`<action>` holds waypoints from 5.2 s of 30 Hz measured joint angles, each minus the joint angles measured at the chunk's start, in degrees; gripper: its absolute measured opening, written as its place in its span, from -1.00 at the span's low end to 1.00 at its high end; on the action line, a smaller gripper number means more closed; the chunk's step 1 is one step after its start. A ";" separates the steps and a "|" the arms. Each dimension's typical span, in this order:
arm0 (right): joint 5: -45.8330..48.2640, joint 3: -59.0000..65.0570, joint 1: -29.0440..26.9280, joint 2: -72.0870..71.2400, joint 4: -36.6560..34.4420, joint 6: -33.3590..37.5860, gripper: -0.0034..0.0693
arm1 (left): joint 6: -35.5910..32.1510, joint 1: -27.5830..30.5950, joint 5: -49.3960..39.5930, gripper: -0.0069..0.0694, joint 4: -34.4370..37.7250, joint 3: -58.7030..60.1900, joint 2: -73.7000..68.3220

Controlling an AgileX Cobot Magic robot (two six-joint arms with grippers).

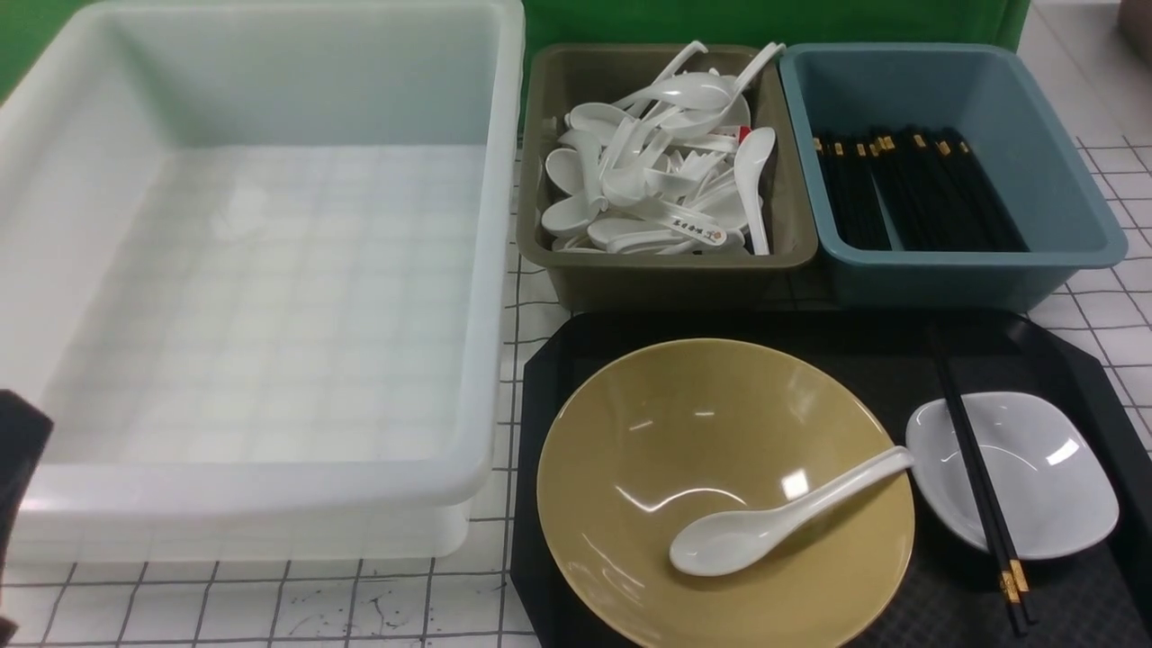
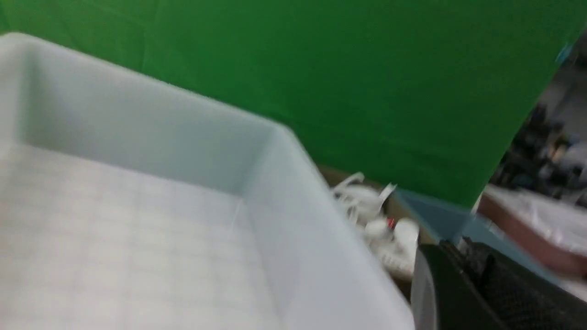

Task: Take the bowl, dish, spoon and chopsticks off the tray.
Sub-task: Use the right arm to grab the chopsticks, then use the right arm to put the chopsticks into the small storage box on the right, then use the right arm to grab the soup spoon in the middle

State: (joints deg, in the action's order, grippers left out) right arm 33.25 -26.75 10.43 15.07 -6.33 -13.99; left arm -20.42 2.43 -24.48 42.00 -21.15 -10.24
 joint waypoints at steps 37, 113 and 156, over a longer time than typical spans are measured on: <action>15.38 -28.51 2.55 73.93 7.56 15.41 0.44 | -1.95 -43.54 -29.97 -0.85 -28.65 -48.21 -70.66; 37.38 -81.76 2.06 90.29 -1.63 34.53 0.37 | 5.77 -37.12 -26.15 -0.83 -38.62 -48.63 -61.93; 33.51 -58.62 19.96 92.18 1.18 78.73 -0.26 | 2.09 -36.94 -16.80 -0.83 -32.62 -32.62 -54.07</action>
State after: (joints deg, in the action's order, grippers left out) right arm 66.76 -85.36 30.39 107.25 -5.15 64.74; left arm -18.34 -34.51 -41.28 9.38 -53.77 -64.31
